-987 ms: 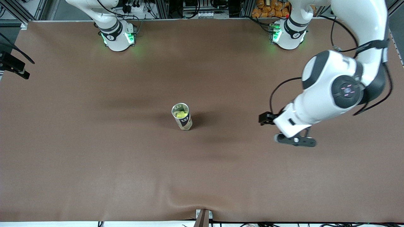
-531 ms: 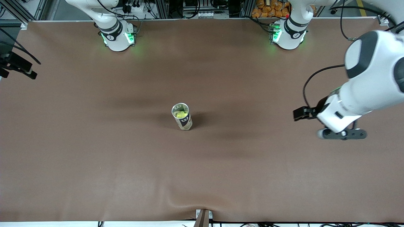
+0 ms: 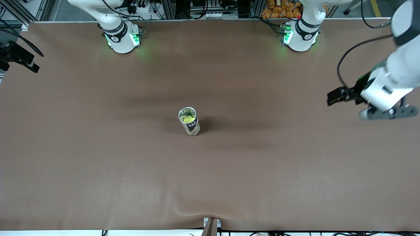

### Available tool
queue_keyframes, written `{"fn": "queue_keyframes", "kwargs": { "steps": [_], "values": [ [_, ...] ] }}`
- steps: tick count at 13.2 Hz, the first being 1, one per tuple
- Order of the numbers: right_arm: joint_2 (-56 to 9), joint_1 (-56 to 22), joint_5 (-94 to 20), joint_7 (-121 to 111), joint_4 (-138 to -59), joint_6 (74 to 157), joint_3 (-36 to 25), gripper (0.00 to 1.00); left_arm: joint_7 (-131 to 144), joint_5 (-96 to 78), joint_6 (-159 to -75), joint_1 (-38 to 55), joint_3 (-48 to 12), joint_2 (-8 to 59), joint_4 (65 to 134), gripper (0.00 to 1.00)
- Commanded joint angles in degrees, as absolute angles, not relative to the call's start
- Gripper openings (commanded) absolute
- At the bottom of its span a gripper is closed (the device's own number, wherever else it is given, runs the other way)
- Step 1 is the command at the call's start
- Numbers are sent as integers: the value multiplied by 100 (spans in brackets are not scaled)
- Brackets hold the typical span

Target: Insert tennis ball vertically with right arm

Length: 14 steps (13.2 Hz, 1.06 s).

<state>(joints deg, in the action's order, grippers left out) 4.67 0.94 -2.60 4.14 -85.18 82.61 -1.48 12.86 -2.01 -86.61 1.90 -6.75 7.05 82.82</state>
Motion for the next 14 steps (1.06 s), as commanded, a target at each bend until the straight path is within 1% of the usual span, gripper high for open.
{"fn": "queue_keyframes", "kwargs": {
  "steps": [1, 3, 8, 11, 14],
  "values": [
    [492, -62, -316, 475, -8525, 8226, -308, 100, 854, -255, -8701, -97, -659, -244, 9165, 100],
    [475, -35, -316, 466, -8525, 8244, -316, 100, 817, -264, -8736, -97, -659, -753, 9596, 100],
    [422, -70, -316, 475, -8543, 8367, -308, 100, 931, -264, -8719, -53, -720, -1414, 10001, 100],
    [413, -97, -255, 457, -8534, 8411, -299, 100, 879, -255, -8631, -44, -756, -1354, 9871, 100],
    [422, -97, -62, 2, -8534, 8376, -290, 100, 853, -255, -8622, -70, -756, -1100, 9590, 100]
  ]
}}
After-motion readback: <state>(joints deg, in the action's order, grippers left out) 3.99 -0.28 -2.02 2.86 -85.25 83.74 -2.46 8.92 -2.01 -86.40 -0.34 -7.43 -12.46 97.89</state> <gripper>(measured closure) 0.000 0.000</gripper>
